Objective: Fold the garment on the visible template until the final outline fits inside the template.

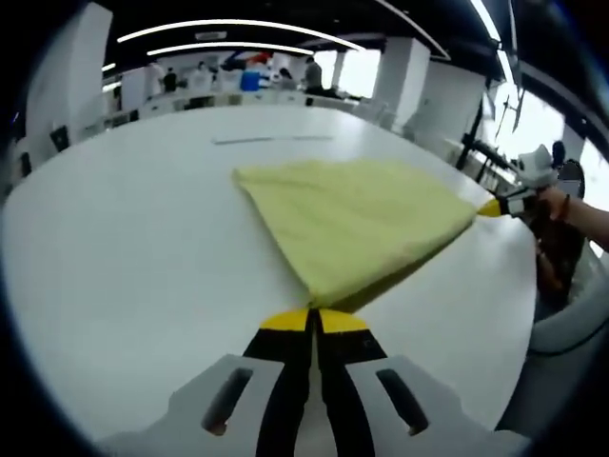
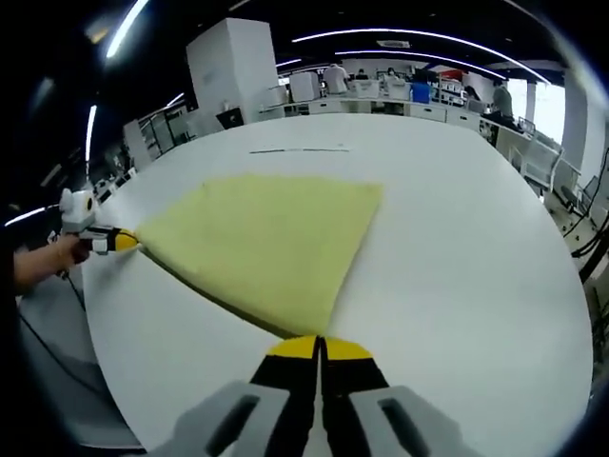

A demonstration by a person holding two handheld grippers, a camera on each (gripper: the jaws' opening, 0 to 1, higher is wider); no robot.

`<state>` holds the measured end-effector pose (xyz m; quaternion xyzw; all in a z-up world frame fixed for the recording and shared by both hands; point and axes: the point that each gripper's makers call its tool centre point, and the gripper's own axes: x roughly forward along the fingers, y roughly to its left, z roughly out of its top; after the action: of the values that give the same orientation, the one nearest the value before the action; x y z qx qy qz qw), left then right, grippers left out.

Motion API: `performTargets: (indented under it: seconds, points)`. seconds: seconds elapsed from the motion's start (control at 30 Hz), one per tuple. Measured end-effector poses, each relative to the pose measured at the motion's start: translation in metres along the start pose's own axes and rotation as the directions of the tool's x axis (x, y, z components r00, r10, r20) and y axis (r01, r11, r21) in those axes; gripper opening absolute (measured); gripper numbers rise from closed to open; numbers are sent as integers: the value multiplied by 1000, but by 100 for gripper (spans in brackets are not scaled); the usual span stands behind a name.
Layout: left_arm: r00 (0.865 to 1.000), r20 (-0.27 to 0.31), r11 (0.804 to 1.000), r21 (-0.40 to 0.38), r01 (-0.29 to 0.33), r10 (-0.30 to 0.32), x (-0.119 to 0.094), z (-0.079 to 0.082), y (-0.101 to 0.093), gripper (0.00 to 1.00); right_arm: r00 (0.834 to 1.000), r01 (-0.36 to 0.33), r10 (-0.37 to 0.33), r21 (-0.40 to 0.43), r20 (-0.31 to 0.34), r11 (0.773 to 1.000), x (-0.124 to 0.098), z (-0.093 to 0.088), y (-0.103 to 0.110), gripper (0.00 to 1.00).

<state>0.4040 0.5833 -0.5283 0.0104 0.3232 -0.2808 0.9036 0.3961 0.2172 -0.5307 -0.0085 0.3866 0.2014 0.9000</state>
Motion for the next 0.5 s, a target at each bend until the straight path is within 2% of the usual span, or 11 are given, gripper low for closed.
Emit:
performTargets:
  seconds: [0.17,0.23,0.33,0.5]
  points:
    - [1000,-10,1000,-10,-15,15,-1,-2,4,0,1000,-3,3,28,-2,1000,-1,3,1,0]
    - [999,-23,999,-23,-30,30,-3,-4,6,7,1000,-6,5,51,6,999,-1,5,1,1]
    - [999,-12,997,-69,-33,32,-7,-2,8,16,1000,0,0,67,4,998,-1,6,-3,11]
    - [998,59,990,-141,-6,14,-19,11,11,31,999,23,-25,76,26,997,-8,14,0,39]
